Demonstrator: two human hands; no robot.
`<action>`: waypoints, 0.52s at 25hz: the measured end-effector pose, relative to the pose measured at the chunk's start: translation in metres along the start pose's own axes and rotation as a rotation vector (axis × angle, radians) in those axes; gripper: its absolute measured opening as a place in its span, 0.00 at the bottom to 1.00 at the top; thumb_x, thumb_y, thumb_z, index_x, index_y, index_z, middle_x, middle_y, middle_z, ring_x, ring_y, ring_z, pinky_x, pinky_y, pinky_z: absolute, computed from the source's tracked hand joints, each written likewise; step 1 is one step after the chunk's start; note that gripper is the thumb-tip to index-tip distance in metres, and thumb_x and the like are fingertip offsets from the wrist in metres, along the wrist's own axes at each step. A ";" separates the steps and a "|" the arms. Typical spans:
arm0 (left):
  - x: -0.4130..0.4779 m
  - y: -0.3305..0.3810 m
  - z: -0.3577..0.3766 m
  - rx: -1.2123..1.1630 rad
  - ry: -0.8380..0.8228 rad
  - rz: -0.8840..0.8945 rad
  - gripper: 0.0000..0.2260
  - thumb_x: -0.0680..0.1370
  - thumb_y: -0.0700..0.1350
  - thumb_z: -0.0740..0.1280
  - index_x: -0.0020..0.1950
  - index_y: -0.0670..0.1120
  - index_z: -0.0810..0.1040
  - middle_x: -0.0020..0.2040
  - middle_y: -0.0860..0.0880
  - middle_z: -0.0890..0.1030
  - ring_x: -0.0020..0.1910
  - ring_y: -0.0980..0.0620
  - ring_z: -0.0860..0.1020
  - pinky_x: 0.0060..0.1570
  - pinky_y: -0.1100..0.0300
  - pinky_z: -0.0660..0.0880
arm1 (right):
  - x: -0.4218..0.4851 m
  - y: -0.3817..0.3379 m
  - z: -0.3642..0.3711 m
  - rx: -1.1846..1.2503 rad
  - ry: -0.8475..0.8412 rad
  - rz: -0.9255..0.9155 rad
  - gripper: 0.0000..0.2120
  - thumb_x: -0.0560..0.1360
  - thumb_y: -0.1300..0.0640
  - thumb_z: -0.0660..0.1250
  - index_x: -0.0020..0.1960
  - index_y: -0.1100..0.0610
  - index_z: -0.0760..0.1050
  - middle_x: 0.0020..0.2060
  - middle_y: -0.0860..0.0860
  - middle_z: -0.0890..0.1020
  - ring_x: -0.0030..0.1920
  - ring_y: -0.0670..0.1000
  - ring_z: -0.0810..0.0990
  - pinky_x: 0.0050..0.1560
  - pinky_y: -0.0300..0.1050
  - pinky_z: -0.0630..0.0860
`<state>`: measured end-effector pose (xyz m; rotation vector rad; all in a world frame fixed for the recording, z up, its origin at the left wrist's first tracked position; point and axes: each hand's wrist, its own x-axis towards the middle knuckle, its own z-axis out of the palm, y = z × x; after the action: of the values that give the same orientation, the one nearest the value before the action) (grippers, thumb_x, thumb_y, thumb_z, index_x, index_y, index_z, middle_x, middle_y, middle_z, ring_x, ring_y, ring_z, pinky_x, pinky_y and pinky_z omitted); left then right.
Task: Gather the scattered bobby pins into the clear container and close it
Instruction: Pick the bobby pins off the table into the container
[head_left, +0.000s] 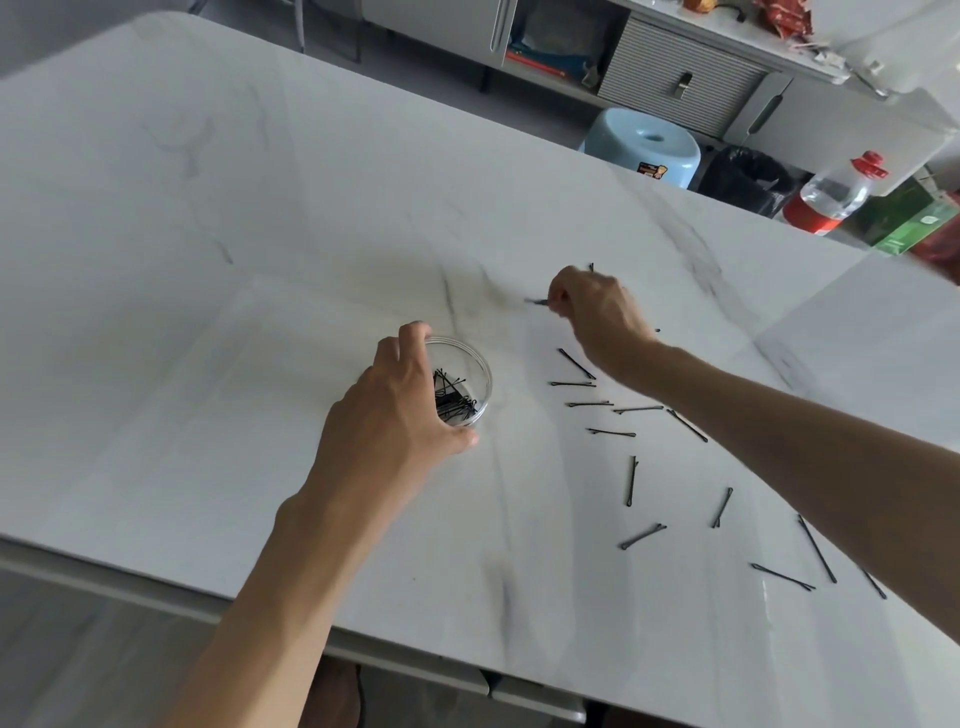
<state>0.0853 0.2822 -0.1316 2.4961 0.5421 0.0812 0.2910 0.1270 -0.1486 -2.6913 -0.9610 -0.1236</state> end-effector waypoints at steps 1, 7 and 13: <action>0.000 0.000 0.000 -0.001 0.002 0.000 0.39 0.65 0.57 0.74 0.68 0.51 0.57 0.64 0.52 0.69 0.54 0.47 0.74 0.42 0.57 0.67 | 0.008 0.006 -0.003 0.048 0.029 0.053 0.08 0.75 0.66 0.67 0.53 0.60 0.78 0.43 0.56 0.83 0.42 0.58 0.80 0.42 0.47 0.75; 0.000 0.000 0.000 -0.015 0.007 0.012 0.38 0.65 0.57 0.74 0.68 0.51 0.57 0.65 0.52 0.69 0.54 0.48 0.75 0.41 0.58 0.67 | 0.025 0.025 0.009 0.027 -0.045 0.078 0.07 0.73 0.65 0.71 0.49 0.58 0.81 0.40 0.54 0.82 0.40 0.55 0.78 0.39 0.42 0.70; -0.001 0.002 -0.001 -0.015 0.005 0.005 0.38 0.65 0.56 0.74 0.68 0.51 0.57 0.64 0.52 0.69 0.54 0.48 0.74 0.41 0.57 0.67 | 0.020 0.023 0.012 -0.235 -0.097 0.000 0.07 0.77 0.65 0.64 0.54 0.59 0.78 0.53 0.57 0.77 0.56 0.58 0.73 0.52 0.48 0.71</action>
<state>0.0849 0.2808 -0.1299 2.4833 0.5356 0.0924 0.3207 0.1258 -0.1615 -2.9353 -1.0334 -0.1124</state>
